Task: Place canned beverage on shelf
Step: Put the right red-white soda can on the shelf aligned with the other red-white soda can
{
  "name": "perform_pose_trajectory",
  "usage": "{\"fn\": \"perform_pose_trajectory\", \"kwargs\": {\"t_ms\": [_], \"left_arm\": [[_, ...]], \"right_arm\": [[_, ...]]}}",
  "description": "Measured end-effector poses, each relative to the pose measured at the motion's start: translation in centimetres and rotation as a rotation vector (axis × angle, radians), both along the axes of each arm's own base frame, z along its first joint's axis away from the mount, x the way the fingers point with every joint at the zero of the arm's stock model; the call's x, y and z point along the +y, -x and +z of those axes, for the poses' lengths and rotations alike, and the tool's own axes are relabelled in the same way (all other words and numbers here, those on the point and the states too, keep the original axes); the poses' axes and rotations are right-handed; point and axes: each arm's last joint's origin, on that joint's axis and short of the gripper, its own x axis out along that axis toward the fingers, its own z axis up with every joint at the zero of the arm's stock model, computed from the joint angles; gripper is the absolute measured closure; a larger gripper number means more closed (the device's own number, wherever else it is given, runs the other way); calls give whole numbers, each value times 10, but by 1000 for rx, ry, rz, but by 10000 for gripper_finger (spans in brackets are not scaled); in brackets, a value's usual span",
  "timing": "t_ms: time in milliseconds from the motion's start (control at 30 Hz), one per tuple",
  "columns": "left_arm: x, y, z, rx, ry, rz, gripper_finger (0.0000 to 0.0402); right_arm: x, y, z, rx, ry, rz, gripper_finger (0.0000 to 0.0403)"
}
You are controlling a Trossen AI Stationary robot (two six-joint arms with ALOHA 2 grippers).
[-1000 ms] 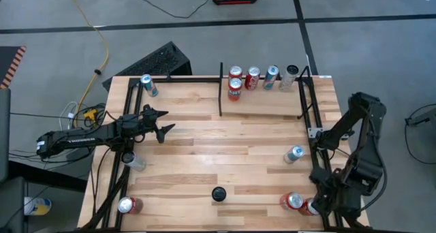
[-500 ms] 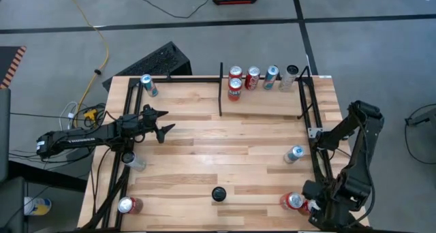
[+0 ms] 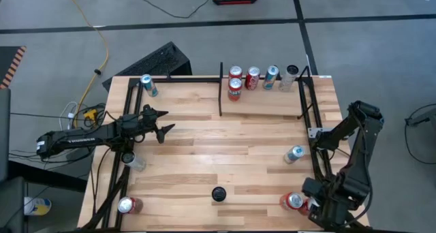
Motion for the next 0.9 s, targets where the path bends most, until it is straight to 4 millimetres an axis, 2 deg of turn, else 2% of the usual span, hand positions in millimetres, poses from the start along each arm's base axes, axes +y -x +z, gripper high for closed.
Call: {"fn": "perform_pose_trajectory", "kwargs": {"t_ms": [200, 433, 700, 900], "left_arm": [[0, 0, 0, 0, 0, 0, 68], [0, 0, 0, 0, 0, 0, 68], [0, 0, 0, 0, 0, 0, 68], [0, 0, 0, -1, 0, 0, 68]], "right_arm": [[-6, -3, -1, 20, 35, -30, 104], [-10, -11, -1, 36, 25, -20, 75], [-4, -10, -2, 43, -9, -14, 37], [10, -11, -18, 68, 39, 11, 20]]}}
